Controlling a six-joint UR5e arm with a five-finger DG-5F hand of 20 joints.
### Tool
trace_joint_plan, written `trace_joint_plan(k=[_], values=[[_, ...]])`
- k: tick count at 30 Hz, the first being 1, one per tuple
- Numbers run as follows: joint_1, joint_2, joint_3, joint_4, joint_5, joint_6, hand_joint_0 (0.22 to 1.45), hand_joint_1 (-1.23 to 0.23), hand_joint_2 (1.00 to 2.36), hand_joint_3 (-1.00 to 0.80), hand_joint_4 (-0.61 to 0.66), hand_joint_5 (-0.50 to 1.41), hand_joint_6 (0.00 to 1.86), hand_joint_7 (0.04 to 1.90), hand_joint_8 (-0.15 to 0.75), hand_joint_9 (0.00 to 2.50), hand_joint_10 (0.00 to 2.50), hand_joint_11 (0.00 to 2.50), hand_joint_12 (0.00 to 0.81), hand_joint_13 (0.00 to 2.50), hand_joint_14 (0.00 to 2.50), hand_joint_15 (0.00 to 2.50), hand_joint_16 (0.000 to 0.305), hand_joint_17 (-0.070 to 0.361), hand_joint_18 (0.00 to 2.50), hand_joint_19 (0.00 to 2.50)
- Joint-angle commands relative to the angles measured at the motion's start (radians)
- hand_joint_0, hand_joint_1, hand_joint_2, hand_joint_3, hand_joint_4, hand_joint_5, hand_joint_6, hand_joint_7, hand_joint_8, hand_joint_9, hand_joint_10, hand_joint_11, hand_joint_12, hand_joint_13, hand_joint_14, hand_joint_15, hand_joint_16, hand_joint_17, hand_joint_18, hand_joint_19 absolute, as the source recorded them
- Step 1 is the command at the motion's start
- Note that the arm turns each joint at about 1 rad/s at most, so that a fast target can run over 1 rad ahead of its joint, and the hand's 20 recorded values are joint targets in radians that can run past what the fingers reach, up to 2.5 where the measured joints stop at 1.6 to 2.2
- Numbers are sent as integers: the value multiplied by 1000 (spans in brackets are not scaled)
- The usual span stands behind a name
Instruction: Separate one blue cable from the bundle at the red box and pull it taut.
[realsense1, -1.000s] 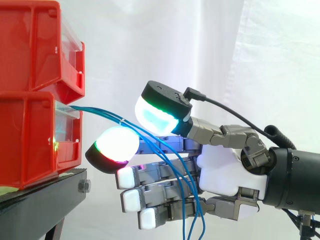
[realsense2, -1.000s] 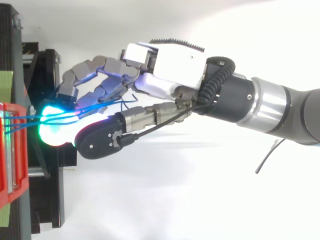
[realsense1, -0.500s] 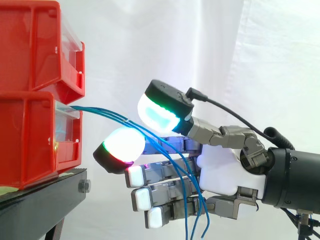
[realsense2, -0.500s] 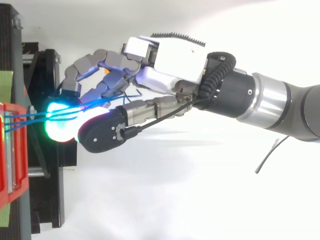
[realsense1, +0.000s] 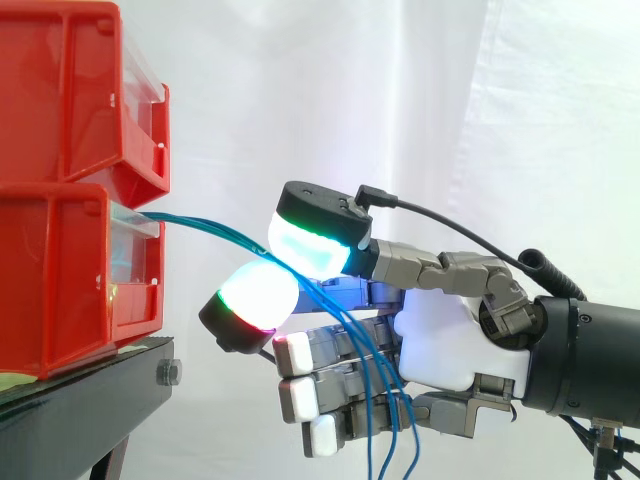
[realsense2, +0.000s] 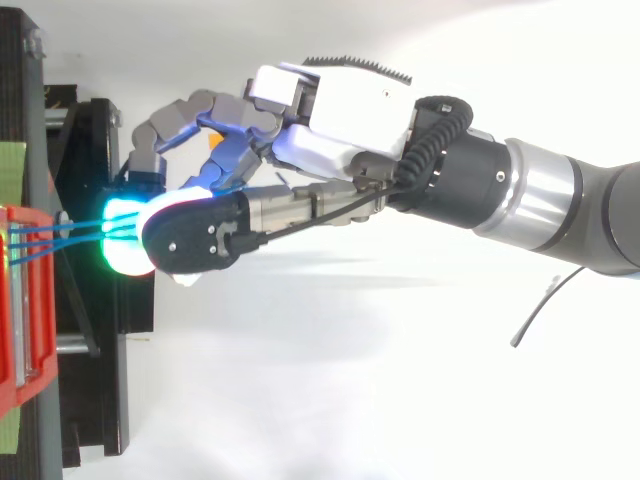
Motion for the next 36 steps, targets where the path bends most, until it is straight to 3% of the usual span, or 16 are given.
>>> trace_joint_plan(k=[1,15,36], values=[[0,1,1,0,0,0,599,-695,1006,-106,165,-144,919,943,369,1101,20,894,396,1141,23,674,64,145,940,776],[0,-1,1,-17,-8,0,642,-788,1015,-38,-59,-147,934,1038,324,1144,23,976,364,1156,26,738,57,128,944,842],[1,1,1,-17,-20,5,714,-804,1014,-255,-132,-163,948,1033,279,1146,24,1019,330,1139,27,779,49,111,911,892]])
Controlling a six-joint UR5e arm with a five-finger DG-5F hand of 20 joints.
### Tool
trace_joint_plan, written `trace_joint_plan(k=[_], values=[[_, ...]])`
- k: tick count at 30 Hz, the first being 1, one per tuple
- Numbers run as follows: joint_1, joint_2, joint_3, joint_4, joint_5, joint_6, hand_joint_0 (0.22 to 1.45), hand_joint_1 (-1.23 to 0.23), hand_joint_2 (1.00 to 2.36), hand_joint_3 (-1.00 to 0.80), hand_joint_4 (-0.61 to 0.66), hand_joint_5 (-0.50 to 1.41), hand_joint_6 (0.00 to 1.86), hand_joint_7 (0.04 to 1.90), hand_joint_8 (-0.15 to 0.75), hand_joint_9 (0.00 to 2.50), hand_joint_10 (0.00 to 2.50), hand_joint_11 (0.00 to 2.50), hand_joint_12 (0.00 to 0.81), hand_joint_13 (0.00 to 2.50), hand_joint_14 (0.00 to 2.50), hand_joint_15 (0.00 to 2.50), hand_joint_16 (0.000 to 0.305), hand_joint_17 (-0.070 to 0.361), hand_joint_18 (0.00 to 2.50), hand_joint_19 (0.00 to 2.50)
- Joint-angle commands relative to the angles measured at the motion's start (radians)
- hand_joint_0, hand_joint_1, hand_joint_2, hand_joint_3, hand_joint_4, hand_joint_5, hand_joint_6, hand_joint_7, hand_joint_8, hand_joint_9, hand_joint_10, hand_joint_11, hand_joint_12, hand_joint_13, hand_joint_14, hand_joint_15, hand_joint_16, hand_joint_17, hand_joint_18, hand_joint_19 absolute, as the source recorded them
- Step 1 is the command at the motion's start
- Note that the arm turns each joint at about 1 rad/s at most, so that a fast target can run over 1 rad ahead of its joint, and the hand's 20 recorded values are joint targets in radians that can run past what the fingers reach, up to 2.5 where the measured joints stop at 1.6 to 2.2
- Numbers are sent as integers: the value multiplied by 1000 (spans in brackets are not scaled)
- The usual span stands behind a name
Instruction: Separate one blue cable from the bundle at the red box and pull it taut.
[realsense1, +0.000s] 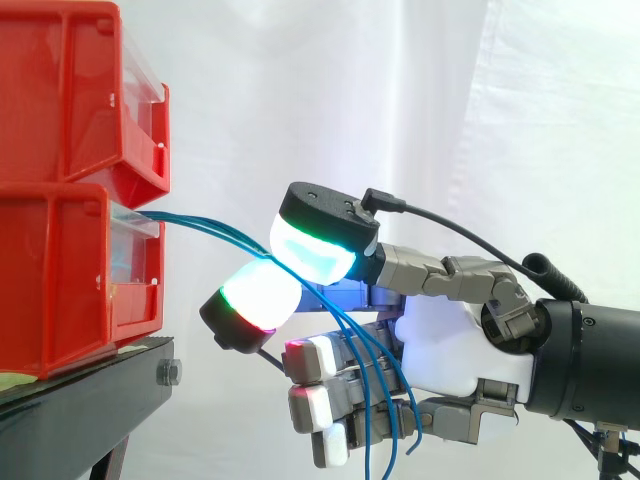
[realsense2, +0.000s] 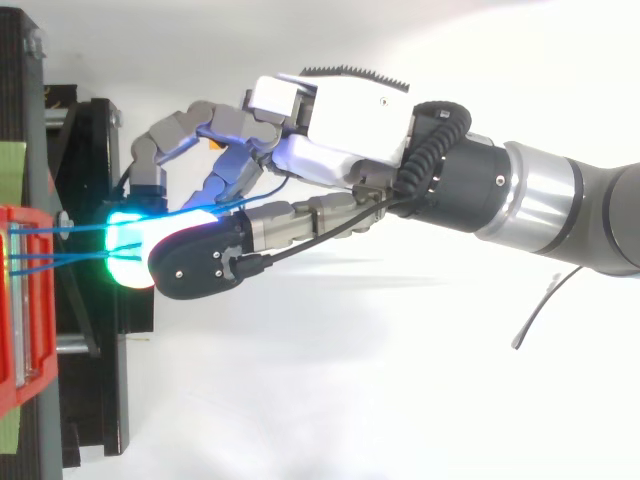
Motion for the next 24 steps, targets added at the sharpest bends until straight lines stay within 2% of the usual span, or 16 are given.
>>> trace_joint_plan(k=[1,9,14,24], values=[[0,0,0,0,0,0,719,-806,1013,-277,-134,-164,947,1034,279,1145,25,1035,332,1139,30,771,49,111,913,893],[0,0,0,0,0,0,742,-797,1006,-417,-106,-170,950,999,274,1144,22,1032,326,1147,28,783,49,111,923,883],[-2,0,0,0,0,0,756,-852,1001,-487,-95,-169,950,972,271,1156,25,1038,324,1160,29,775,49,109,946,873],[-2,0,0,0,-5,0,776,-916,1000,-500,-61,-165,949,973,265,1166,25,1069,319,1176,30,797,48,108,966,878]])
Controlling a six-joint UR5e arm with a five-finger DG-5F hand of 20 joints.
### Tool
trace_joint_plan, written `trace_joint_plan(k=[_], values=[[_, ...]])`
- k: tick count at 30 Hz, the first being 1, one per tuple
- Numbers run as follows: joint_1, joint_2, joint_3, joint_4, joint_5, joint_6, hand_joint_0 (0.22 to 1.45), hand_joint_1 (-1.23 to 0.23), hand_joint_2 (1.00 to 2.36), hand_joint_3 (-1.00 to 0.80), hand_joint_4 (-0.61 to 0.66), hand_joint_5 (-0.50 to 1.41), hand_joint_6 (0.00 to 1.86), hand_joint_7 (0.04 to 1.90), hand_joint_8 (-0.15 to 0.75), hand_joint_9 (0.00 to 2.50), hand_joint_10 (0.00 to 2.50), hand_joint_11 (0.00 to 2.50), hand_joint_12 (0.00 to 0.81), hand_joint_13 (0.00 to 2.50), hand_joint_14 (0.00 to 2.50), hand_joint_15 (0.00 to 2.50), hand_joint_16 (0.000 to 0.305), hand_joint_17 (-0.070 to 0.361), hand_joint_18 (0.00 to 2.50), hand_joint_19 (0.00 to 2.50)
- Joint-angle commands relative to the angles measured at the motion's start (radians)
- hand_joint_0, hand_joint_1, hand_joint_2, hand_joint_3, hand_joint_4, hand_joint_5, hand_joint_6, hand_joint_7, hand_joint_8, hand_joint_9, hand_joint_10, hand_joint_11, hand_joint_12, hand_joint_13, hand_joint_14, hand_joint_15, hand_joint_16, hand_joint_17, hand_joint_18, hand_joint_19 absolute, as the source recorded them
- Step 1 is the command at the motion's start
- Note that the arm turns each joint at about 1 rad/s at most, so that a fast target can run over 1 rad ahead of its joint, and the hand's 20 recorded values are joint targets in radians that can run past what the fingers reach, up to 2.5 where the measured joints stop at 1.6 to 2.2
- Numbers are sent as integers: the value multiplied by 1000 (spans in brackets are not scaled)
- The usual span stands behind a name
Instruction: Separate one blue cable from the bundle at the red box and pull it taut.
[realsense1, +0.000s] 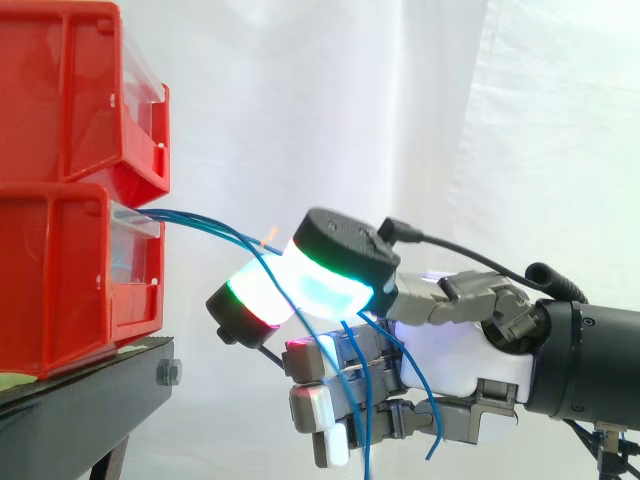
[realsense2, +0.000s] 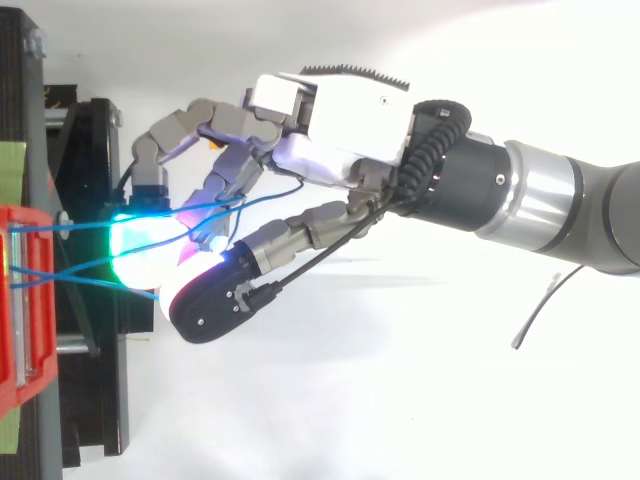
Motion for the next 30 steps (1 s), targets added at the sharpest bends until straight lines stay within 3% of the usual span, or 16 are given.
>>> trace_joint_plan(k=[1,9,13,17,20,24,30], values=[[0,-1,0,0,-2,0,759,-927,1000,-500,-34,-165,949,950,261,1168,26,1081,319,1176,30,804,48,108,967,877],[0,0,0,0,-2,0,546,-926,1000,-500,54,-159,942,910,278,1185,24,1086,334,1184,29,820,50,111,977,920],[0,0,0,0,-2,0,505,-602,1000,-500,74,-141,906,897,291,1228,23,1040,346,1210,28,800,53,119,1004,918],[0,0,0,0,-2,0,602,-407,1000,-500,55,-136,890,991,276,1238,25,1049,328,1200,29,829,47,106,967,976],[0,0,0,0,-2,0,622,-446,1000,-488,55,-143,896,988,283,1243,26,1084,332,1198,29,839,48,108,965,989],[0,0,0,0,-2,0,611,-543,1010,-340,78,-146,900,991,292,1230,25,1141,350,1202,29,826,51,115,983,978],[0,0,0,0,-2,-2,626,-787,1012,-203,95,-154,920,984,311,1208,23,1158,369,1204,27,812,57,128,1023,936]])
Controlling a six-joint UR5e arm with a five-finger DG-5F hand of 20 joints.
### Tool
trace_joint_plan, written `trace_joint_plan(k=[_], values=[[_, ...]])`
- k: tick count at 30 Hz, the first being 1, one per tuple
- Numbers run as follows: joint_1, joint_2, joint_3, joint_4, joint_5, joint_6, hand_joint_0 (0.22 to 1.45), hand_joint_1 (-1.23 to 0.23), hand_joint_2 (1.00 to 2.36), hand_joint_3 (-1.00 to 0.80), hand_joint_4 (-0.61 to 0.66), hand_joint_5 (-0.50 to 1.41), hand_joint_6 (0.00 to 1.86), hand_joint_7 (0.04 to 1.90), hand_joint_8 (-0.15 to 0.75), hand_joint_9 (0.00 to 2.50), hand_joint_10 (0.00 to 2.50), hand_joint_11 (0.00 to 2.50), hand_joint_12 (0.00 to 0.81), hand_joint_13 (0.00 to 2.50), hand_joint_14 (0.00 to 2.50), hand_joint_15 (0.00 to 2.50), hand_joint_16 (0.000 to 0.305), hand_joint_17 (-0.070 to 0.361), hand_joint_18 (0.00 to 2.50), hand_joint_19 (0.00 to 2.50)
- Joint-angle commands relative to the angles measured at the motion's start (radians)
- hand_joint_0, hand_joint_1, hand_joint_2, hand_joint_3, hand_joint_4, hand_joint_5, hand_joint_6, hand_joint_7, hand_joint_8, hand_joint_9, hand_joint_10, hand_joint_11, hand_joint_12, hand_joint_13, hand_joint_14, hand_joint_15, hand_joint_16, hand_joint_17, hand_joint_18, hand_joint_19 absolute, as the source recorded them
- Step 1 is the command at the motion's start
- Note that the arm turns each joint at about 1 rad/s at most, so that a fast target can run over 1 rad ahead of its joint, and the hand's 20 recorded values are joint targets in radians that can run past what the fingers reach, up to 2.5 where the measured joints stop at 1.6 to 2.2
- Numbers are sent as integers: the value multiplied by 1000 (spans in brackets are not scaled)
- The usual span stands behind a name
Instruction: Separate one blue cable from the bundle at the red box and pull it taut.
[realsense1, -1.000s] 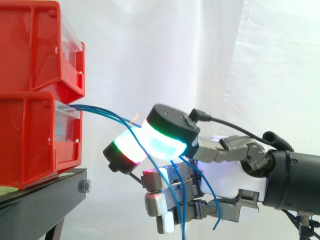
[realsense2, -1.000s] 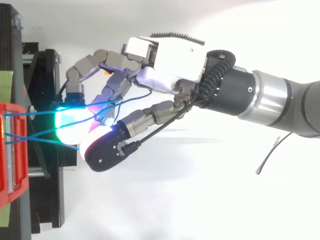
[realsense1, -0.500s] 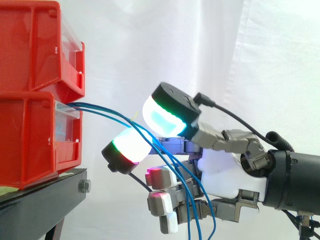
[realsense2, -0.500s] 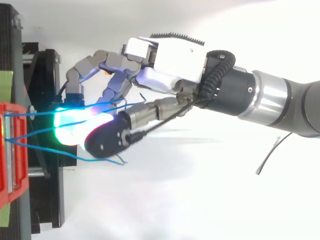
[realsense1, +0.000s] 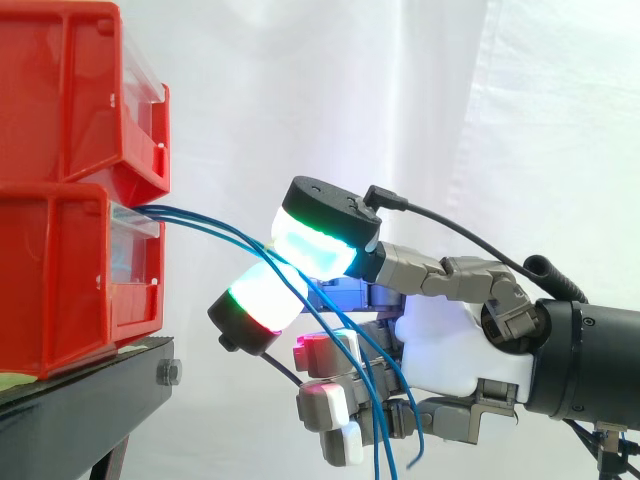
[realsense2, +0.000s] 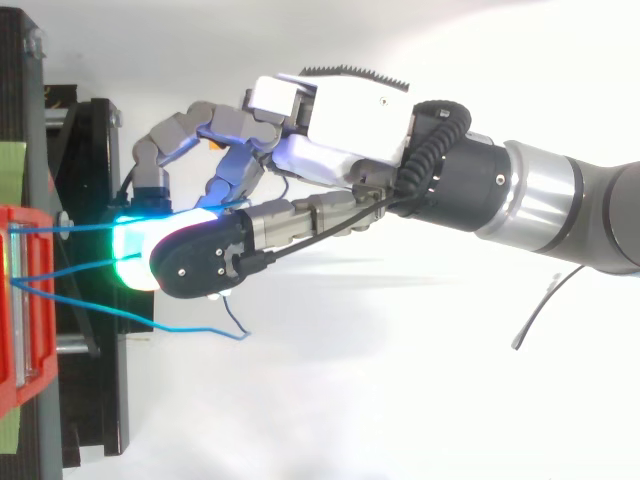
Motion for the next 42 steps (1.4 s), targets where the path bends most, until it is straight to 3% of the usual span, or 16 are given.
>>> trace_joint_plan(k=[1,11,15,20,23,28,30,36,39,42], values=[[0,-1,0,0,0,-1,634,-808,1012,-208,88,-157,923,975,307,1202,24,1168,365,1196,27,817,56,125,1014,943],[0,0,0,0,0,-2,728,-870,1000,-500,26,-170,936,940,267,1142,25,1185,329,1146,30,824,49,111,958,919],[3,0,-2,0,-2,-4,740,-885,1000,-500,19,-170,937,922,260,1142,24,1194,327,1140,30,827,49,110,952,907],[5,-1,0,0,-2,-4,605,-891,1000,-500,70,-157,928,947,270,1162,25,1201,328,1139,30,826,48,109,946,926],[6,0,0,0,-2,-4,553,-822,1000,-500,80,-145,920,946,280,1183,24,1187,337,1147,30,828,50,112,957,927],[6,0,0,0,-2,-4,579,-659,1000,-500,74,-135,907,978,268,1211,26,1174,331,1160,28,827,48,108,956,942],[6,0,0,0,-2,-4,585,-662,1000,-500,68,-133,905,991,269,1213,28,1176,332,1162,29,830,48,108,955,945],[8,0,-2,0,-2,-5,716,-857,1000,-500,5,-133,901,1095,262,1200,28,1206,324,1159,29,827,47,107,962,930],[8,0,0,0,-2,-4,774,-934,1000,-500,-49,-153,936,1041,251,1167,25,1204,324,1137,30,825,47,106,946,906],[8,0,0,0,-2,-5,789,-969,1000,-500,-14,-164,944,978,232,1148,27,1223,320,1118,31,829,47,106,944,892]])
